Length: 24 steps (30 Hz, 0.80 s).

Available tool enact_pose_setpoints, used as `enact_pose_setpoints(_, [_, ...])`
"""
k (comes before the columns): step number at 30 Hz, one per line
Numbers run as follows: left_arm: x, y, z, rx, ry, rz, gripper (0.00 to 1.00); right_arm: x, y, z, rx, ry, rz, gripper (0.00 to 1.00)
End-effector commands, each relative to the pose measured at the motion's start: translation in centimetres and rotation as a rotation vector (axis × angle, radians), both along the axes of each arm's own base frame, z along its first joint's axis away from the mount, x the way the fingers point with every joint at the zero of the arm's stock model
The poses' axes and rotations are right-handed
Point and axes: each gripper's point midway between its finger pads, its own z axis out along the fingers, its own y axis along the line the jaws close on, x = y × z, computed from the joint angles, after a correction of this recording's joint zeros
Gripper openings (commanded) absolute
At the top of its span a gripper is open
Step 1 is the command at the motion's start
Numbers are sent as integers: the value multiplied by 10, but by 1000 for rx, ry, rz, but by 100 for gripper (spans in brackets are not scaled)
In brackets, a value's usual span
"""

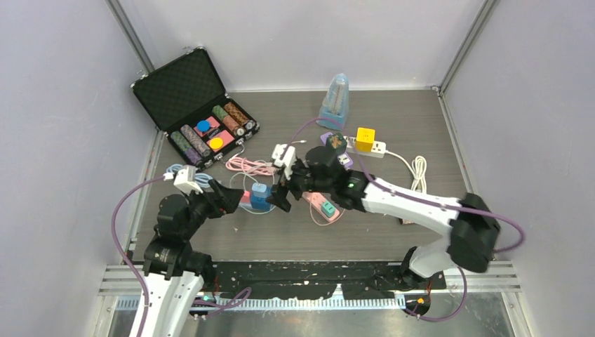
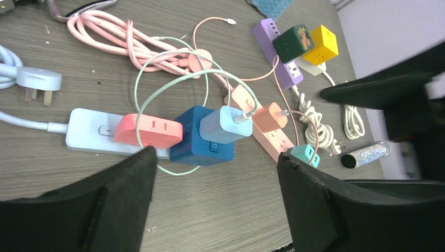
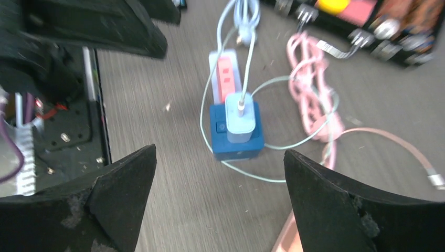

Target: Insert the plug

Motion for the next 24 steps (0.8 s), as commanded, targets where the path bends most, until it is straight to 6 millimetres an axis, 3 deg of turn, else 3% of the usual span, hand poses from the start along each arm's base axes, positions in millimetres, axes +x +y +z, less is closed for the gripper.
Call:
enact_pose_setpoints(1, [-11, 17, 18, 48, -31, 72, 88, 0, -30, 82, 177, -123, -110, 95])
enact_pose_setpoints(2, [-14, 22, 19, 60, -23, 91, 91, 5, -47, 102, 208, -164, -183, 95])
enact_pose_setpoints(3, [-19, 26, 21, 74, -20, 105, 93, 6, -58, 101, 208, -173, -224, 95])
enact_pose_setpoints(4, [-24, 30, 24, 89, -19, 115, 94, 12, -82, 122, 244, -221, -327, 95])
enact_pose_setpoints(5, [-30, 33, 30, 102, -27, 123, 96, 19, -103, 118, 225, -239, -424, 95])
enact_pose_setpoints(6, [-36, 37, 34, 117, -32, 132, 97, 14, -124, 140, 283, -274, -475, 95])
enact_pose_setpoints(7, [-41, 41, 36, 131, -39, 141, 98, 19, -146, 133, 255, -284, -569, 95])
enact_pose_setpoints(8, [-47, 44, 40, 145, -49, 150, 99, 11, -171, 153, 315, -309, -617, 95])
enact_pose_setpoints(9, [-52, 48, 44, 155, -63, 158, 100, 14, -195, 147, 291, -309, -720, 95])
enact_pose_setpoints(11, [-62, 52, 52, 178, -88, 161, 100, 0, -254, 169, 381, -324, -875, 95])
enact_pose_setpoints(13, [-72, 53, 58, 181, -112, 151, 100, -13, -293, 175, 418, -323, -967, 95])
enact_pose_setpoints(20, [-100, 55, 72, 199, -151, 123, 100, -50, -401, 191, 545, -297, -1242, 95])
enact_pose_setpoints(24, [-108, 56, 72, 196, -142, 124, 100, -68, -433, 197, 620, -290, -1278, 95])
